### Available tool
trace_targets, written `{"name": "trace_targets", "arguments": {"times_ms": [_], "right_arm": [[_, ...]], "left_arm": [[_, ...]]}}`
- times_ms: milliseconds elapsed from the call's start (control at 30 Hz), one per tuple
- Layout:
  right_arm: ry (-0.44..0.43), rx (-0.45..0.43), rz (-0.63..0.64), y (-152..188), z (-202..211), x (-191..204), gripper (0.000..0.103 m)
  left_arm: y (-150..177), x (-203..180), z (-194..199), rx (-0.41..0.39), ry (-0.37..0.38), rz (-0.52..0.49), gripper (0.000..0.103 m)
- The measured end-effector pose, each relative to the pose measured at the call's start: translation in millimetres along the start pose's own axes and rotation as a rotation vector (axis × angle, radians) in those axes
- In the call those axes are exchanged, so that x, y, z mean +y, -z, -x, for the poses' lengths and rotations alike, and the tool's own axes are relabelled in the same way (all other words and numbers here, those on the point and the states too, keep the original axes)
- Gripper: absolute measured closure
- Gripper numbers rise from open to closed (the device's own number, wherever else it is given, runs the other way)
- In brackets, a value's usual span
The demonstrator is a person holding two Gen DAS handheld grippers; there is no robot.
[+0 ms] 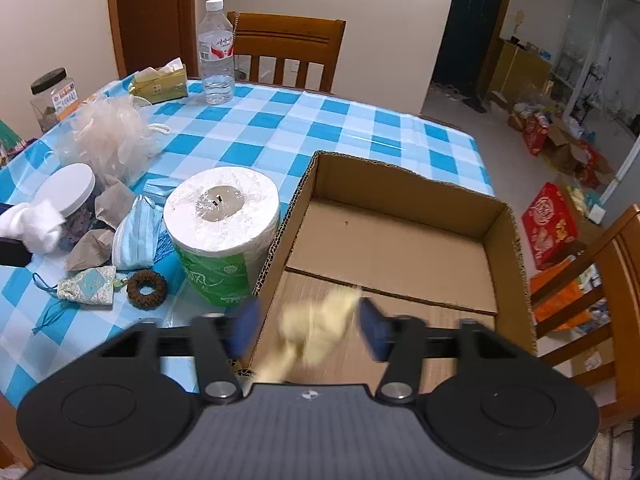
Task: Organize soft objects
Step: 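Carry the yellow cloth into the box and open the right tool while the left tool carries the white cloth, then lower the white cloth into the box and open the left tool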
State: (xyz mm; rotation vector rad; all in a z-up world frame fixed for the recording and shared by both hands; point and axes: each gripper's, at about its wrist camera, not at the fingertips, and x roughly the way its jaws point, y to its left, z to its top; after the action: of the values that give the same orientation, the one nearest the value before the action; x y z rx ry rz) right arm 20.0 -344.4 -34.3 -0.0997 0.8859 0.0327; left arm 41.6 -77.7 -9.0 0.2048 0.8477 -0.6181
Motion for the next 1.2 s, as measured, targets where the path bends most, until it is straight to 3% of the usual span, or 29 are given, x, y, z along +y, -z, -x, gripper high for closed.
{"name": "trace_targets", "arguments": {"times_ms": [33,133,567,767,933,1000,1067,1200], "right_arm": [[-0.019,-0.012,0.0,1.4,-0.5,-2.8,0.014],[-0.067,-0.046,0.006,4.4,1.6,-7.7,0.0],[-0.08,-0.042,0.046,22.2,5.9,-22.9,0.0],[-0.057,-0.051,0.055,28.4,11.2,-25.2,0.0],[-0.035,-0.059,0.036,33.0,15.1,-31.7,0.0],[-0.029,-0.061,0.029,34.1,15.7,-34.4,0.0],[-0.028,-0.062,0.019,35.1,16.0,-36.8,0.0],[-0.028,-0.061,0.004,36.1,14.5,-39.7,0.0]], "left_arm": [[-4.7,-6.2,-3.4,-0.001,0.003,-0.006,0.059],[-16.2,-21.0,-11.3,-0.004,0.003,-0.02,0.059],[-87.7,-80.1,-51.0,-0.061,0.053,-0.131,0.059],[-124.4,-115.5,-93.3,-0.077,0.107,-0.169,0.059],[-134.3,-139.9,-130.7,-0.051,0.125,-0.198,0.058],[-134.9,-144.8,-142.3,-0.035,0.124,-0.199,0.052],[-134.8,-145.9,-150.4,-0.026,0.119,-0.194,0.011],[-131.6,-146.1,-153.7,-0.052,0.076,-0.193,0.006]]}}
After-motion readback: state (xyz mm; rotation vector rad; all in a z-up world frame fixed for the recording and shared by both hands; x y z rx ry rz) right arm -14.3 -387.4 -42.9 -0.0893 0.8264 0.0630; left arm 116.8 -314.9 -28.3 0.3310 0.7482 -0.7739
